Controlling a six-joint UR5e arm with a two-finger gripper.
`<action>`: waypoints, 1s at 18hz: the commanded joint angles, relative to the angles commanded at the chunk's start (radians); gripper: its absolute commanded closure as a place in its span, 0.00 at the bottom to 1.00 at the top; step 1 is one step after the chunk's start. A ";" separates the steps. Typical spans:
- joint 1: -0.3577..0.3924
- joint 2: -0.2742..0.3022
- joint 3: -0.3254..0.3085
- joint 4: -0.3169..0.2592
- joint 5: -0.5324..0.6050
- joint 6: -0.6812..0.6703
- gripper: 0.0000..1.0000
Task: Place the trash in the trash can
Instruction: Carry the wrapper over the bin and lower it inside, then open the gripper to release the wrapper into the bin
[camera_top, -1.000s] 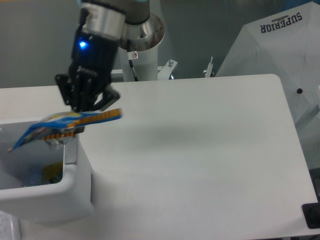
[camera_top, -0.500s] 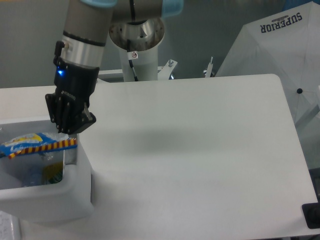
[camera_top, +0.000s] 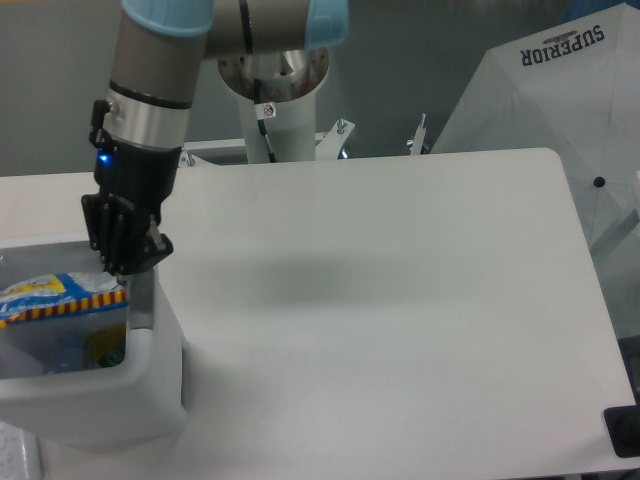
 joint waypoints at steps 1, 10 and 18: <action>-0.002 -0.003 -0.003 0.000 0.000 -0.002 1.00; -0.012 0.009 -0.047 -0.006 0.005 0.000 1.00; -0.014 0.021 -0.048 -0.003 0.003 0.000 0.74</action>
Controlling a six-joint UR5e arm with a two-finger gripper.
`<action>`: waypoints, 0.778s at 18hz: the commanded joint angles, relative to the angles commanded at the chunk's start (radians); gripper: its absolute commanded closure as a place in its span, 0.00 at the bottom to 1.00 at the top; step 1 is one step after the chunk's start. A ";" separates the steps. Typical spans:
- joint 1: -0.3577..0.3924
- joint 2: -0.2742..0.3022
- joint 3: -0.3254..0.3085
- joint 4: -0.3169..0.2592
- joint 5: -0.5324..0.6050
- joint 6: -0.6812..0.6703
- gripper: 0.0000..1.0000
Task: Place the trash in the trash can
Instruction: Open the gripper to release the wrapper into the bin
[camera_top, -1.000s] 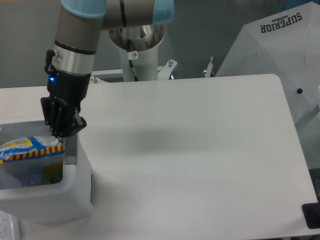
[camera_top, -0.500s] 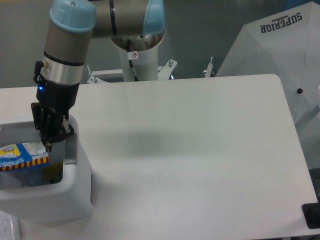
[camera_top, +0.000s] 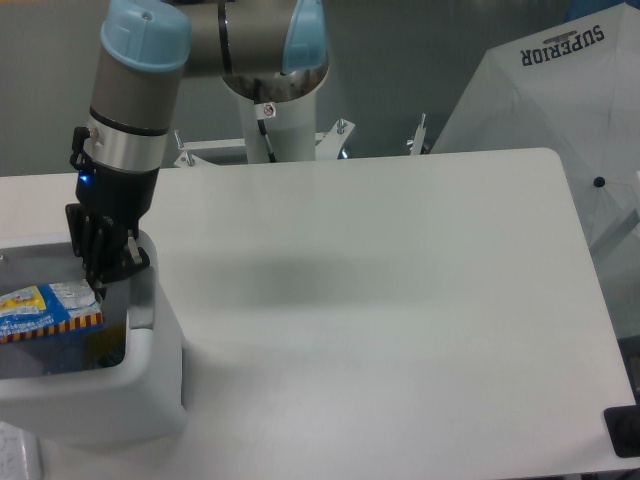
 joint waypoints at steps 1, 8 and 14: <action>0.000 0.005 -0.002 0.000 0.000 0.000 0.71; 0.000 0.017 -0.005 0.000 -0.002 -0.002 0.58; 0.021 0.040 0.037 0.003 -0.006 -0.015 0.04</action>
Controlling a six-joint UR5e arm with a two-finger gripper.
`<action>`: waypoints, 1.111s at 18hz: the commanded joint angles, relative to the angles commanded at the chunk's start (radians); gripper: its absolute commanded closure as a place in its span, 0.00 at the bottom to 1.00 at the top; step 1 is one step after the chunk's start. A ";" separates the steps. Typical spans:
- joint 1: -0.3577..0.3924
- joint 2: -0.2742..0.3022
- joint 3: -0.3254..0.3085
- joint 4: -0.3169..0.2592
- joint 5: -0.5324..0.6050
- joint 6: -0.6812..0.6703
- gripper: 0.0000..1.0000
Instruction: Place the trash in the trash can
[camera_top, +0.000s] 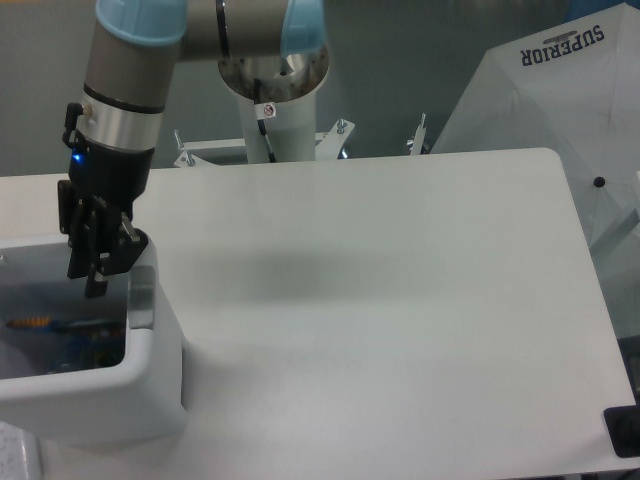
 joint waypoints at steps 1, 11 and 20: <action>0.020 0.009 0.006 0.000 -0.005 -0.047 0.00; 0.249 -0.030 0.208 0.015 -0.063 -0.350 0.00; 0.338 -0.058 0.226 0.014 -0.064 -0.223 0.00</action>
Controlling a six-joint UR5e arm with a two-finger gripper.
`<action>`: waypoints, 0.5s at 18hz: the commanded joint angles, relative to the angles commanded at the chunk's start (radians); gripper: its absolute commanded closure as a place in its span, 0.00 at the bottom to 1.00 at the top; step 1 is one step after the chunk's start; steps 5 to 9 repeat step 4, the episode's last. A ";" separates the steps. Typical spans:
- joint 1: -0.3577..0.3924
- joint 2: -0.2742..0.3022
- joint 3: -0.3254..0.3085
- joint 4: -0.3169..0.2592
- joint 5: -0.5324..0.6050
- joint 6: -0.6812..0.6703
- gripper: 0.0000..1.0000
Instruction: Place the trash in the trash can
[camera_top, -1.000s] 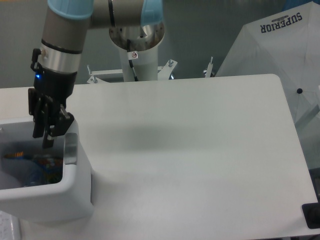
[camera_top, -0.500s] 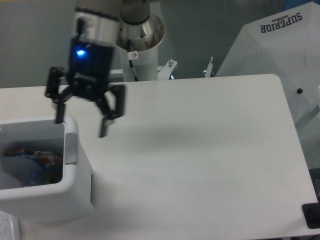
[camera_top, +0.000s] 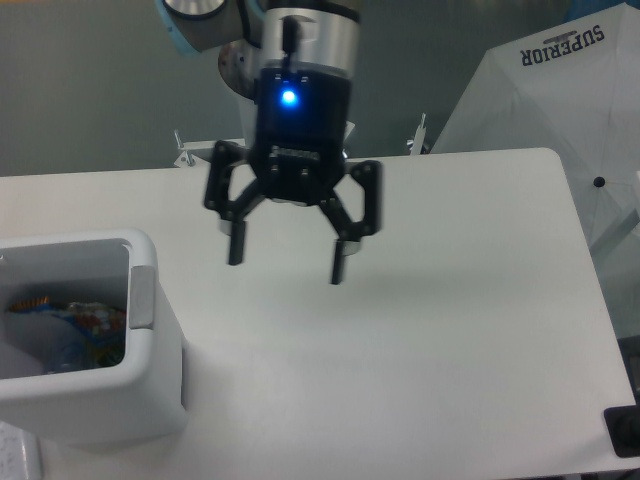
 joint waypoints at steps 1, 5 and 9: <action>0.003 0.002 0.000 0.000 0.000 0.000 0.00; 0.015 0.002 0.005 0.000 -0.002 -0.002 0.00; 0.015 0.002 0.005 0.000 -0.002 -0.002 0.00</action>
